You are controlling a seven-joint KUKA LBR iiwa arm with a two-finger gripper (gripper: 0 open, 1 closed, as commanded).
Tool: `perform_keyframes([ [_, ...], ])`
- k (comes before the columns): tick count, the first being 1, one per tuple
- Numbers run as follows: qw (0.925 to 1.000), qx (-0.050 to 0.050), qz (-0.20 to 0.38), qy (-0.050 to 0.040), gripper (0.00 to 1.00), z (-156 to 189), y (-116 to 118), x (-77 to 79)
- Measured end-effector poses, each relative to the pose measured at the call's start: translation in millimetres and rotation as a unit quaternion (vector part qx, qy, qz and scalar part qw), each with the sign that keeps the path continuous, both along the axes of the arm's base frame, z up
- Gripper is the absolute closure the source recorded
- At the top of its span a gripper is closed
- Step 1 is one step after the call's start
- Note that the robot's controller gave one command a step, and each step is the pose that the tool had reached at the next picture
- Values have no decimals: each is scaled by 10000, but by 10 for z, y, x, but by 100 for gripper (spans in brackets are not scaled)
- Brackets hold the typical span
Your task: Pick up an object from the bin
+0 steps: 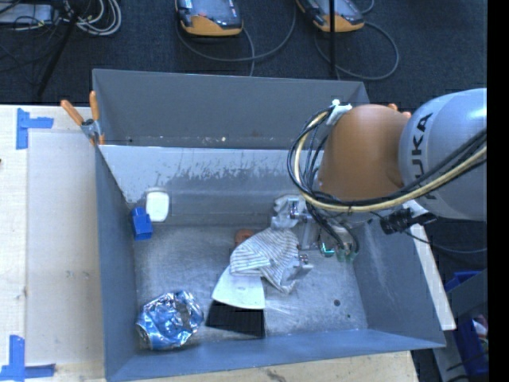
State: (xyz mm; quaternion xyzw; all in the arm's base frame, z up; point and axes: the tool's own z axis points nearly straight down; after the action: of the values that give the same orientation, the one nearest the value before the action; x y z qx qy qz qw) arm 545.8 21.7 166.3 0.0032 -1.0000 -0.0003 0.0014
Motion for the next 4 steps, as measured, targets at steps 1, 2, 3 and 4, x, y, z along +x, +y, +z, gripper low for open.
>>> perform_keyframes([
  [1,10000,0,-3,-7,0,4,-1,4],
  [2,10000,-1,38,-33,0,-611,-165,3],
  [3,9977,1,682,12,0,-662,-210,49],
  [4,9709,3,2394,-24,0,-554,-47,134],
])
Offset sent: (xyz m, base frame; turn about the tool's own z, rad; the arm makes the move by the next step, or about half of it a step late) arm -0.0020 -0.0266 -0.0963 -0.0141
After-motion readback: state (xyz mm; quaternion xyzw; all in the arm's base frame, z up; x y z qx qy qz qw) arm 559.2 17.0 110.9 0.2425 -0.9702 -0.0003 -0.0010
